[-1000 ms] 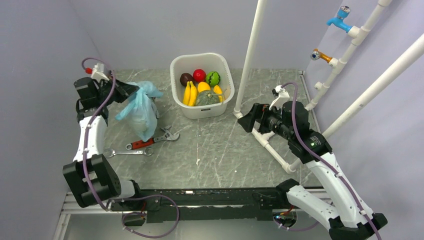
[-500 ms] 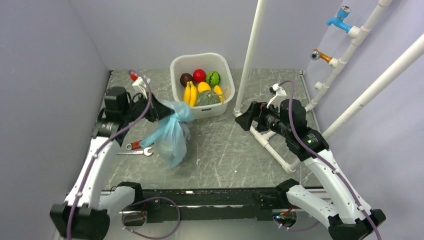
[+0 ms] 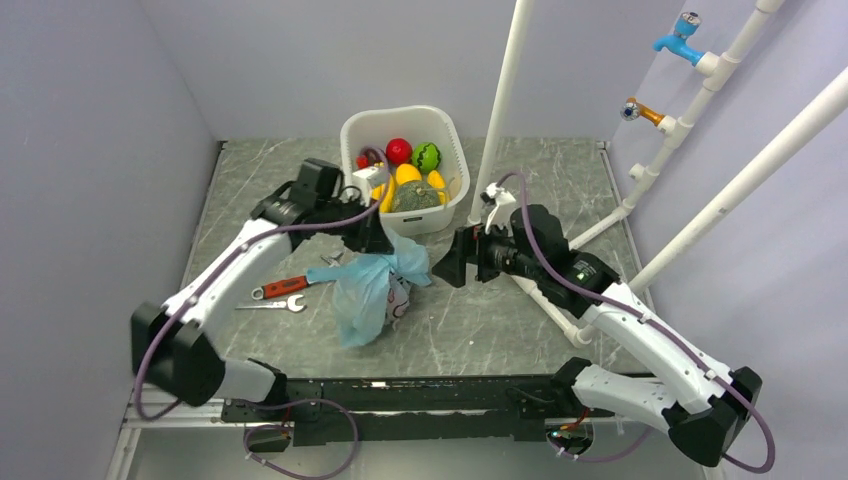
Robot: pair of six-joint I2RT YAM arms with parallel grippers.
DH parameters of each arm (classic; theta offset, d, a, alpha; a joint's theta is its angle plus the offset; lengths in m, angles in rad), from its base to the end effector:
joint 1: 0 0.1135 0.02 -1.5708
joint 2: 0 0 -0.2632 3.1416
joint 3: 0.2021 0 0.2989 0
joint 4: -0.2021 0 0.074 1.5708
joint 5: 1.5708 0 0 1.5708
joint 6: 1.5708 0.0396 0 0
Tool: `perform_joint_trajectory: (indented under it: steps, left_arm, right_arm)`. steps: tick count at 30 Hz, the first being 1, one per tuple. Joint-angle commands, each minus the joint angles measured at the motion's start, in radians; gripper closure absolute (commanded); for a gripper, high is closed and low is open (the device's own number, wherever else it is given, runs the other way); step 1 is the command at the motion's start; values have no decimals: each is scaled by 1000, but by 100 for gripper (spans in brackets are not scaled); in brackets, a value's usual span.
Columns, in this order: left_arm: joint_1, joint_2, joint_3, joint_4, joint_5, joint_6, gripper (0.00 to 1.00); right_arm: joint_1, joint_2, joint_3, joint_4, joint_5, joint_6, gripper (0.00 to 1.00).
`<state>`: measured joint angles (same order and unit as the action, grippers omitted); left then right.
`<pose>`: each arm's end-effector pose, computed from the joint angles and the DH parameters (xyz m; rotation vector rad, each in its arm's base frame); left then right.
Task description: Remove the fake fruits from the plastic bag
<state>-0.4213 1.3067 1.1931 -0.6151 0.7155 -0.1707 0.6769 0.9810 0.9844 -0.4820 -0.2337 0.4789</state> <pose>0.2874 -0.1572 0.3248 0.6696 2.2342 -1.1230 0.2017 0.1738 0.3414 -0.3685 2.1438 0.9337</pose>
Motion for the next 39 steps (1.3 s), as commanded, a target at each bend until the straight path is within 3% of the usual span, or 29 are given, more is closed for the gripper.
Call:
perform_joint_trajectory:
  steps: [1, 2, 3, 7, 10, 14, 17, 20, 24, 26, 36, 39]
  left_arm:
    - [-49, 105, 70, -135, -40, 128, 100]
    - [-51, 101, 53, -121, -57, 137, 98]
    - [-51, 87, 33, -111, -91, 151, 90]
    - [-51, -74, -74, -32, -294, 185, 43]
    - [-52, -210, -159, 53, -409, 135, 18]
    - [-88, -400, -253, 156, -582, 140, 1]
    - [-124, -526, -302, 208, -697, 157, 3]
    - [-166, -604, -350, 255, -713, 214, 20]
    - [-207, -568, -328, 221, -678, 245, 40]
    - [-234, -516, -299, 175, -690, 258, 43]
    - [-300, -409, -258, 87, -757, 294, 36]
    - [-301, -437, -270, 102, -726, 302, 18]
  right_arm:
    - [63, -5, -38, 76, 73, 14, 0]
    - [72, -3, -62, 96, 61, 25, 0]
    - [83, 2, -81, 122, 49, 32, 0]
    - [151, 57, -84, 138, 111, 25, 0]
    - [218, 107, -46, 120, 221, 20, 0]
    - [301, 166, 10, 99, 401, 57, 0]
    - [327, 182, 20, 125, 482, 102, 0]
    - [335, 186, 16, 176, 466, 133, 3]
    - [337, 179, -40, 348, 369, 159, 10]
    - [337, 198, -44, 391, 337, 162, 17]
    - [335, 285, -58, 492, 335, 229, 31]
    - [335, 298, -80, 563, 309, 239, 32]
